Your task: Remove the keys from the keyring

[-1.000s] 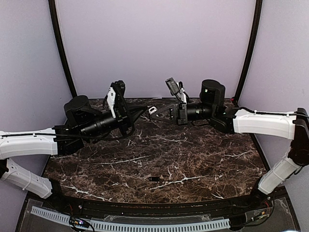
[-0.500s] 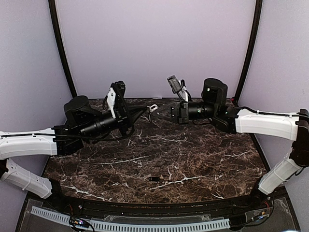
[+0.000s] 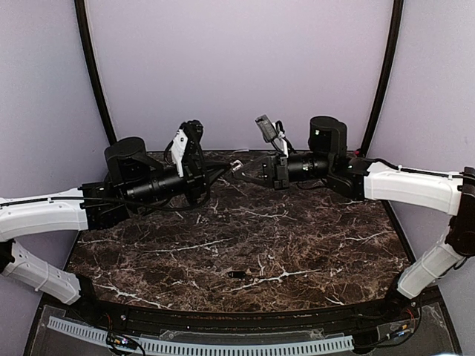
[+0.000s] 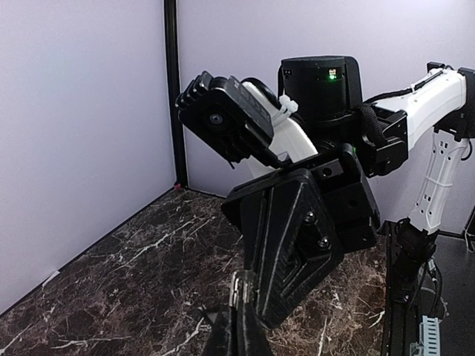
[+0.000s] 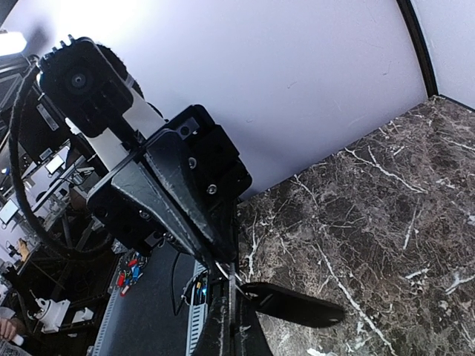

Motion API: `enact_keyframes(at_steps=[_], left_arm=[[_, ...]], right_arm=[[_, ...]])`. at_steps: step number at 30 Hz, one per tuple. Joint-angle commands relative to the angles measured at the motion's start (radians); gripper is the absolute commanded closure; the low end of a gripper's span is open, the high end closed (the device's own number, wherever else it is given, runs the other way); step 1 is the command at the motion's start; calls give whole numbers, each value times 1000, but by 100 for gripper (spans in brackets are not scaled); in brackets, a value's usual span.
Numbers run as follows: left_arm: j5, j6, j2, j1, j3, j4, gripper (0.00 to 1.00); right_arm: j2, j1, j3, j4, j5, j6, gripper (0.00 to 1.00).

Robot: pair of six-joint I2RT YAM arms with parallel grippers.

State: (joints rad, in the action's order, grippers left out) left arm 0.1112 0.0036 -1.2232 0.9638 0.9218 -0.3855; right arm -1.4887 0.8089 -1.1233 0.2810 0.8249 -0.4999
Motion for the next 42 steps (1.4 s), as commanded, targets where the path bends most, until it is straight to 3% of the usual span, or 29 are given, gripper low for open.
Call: enact_keyframes(at_steps=[1,12,17,21,31,42], left_arm=[[-9,-9,-15,1,65,102,100],[17,-83,-6,-7,80,106,100],[69,-128,49,-28,22,35,67],[108,-168,97,-59,-43,-28,54],[325,-232,77,-115,-59,-107,49],[410,-177,-4,-116,-3,-94,56]], right_arm=[[-7,-1,-66,-93,-23,85,100],[12,-2,-57,-85,-38,103,100],[14,-2,-48,-34,-5,80,100],[20,-2,-32,23,24,48,100],[37,-3,15,134,99,2,100],[39,-2,16,142,92,-9,100]])
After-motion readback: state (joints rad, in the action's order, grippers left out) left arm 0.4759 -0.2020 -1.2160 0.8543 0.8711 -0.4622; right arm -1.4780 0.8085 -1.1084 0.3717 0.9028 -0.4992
